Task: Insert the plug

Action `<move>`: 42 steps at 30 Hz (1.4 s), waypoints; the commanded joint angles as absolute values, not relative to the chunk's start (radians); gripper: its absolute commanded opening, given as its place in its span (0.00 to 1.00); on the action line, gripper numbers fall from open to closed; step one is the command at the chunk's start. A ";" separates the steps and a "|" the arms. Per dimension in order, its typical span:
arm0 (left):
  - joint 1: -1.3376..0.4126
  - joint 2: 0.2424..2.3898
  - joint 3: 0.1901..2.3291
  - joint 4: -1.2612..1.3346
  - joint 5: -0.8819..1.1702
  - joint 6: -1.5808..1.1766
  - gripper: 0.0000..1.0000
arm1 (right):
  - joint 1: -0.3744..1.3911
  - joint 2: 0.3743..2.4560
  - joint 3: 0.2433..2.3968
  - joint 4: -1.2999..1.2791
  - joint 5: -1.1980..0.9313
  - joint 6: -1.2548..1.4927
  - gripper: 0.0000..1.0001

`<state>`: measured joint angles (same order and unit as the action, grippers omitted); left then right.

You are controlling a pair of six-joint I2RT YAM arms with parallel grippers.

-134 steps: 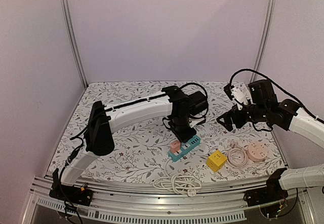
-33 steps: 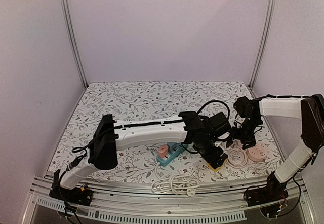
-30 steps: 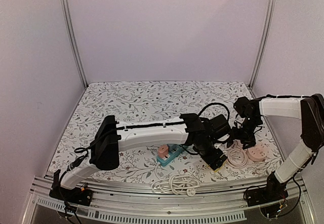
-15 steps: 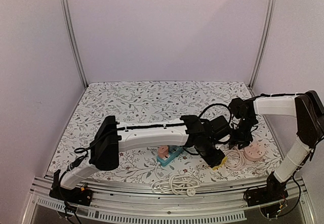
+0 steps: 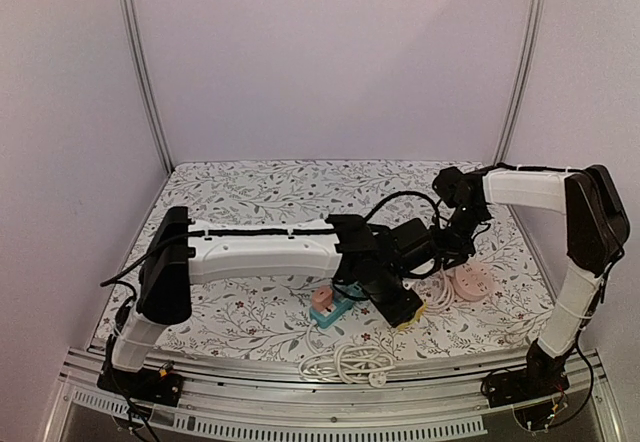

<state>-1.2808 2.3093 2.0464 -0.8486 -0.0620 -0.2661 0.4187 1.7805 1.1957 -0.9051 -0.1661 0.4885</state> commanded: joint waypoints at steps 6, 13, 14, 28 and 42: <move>-1.232 2.127 1.943 -0.755 -0.035 -0.371 0.38 | 0.475 1.970 1.470 -0.870 -0.245 0.467 0.23; -1.202 2.062 1.895 -0.704 0.020 -0.465 0.38 | 0.475 1.996 1.611 -0.862 -0.248 0.429 0.28; -1.199 2.057 1.894 -0.701 0.029 -0.474 0.38 | 0.474 1.973 1.618 -0.862 -0.233 0.413 0.31; -1.139 2.037 1.959 -0.696 0.140 -0.626 0.37 | 0.372 1.572 1.419 -0.745 -0.157 0.307 0.85; -1.086 1.977 1.933 -0.667 0.196 -0.769 0.38 | 0.360 1.090 0.939 -0.323 -0.378 0.150 0.89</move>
